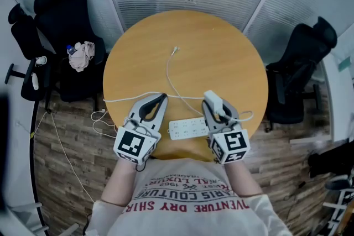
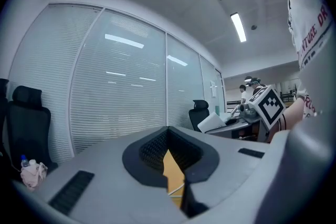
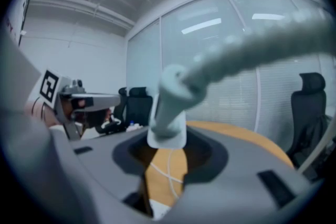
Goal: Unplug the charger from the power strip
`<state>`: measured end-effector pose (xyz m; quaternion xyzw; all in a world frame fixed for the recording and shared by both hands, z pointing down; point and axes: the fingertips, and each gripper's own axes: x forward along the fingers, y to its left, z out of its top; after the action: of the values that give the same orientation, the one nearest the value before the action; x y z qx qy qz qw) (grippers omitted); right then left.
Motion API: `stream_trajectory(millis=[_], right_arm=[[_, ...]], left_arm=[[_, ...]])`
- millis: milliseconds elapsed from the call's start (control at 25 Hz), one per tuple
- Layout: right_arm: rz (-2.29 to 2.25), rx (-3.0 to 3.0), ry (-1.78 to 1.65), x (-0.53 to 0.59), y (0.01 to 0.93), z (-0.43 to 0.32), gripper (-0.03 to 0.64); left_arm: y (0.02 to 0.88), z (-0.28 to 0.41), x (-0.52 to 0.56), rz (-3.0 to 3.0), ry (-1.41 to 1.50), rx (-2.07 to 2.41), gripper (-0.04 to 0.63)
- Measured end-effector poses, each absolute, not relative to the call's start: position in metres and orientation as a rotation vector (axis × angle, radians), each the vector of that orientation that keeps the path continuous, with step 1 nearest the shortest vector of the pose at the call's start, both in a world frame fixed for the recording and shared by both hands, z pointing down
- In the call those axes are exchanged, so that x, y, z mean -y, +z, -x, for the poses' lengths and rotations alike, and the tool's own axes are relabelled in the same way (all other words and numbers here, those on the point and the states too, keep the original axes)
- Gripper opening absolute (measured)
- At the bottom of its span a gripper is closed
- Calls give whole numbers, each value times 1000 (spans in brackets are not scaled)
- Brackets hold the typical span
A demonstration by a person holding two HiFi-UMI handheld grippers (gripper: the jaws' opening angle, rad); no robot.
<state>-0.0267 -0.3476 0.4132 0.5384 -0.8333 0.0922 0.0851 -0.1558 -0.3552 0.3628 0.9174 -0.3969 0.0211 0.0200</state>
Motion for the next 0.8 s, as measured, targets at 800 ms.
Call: stream_trajectory(millis=[800], right_arm=[[-1581, 2512, 292, 346, 411, 36, 153]], left_arm=[[380, 154, 357, -2814, 139, 1228, 32]])
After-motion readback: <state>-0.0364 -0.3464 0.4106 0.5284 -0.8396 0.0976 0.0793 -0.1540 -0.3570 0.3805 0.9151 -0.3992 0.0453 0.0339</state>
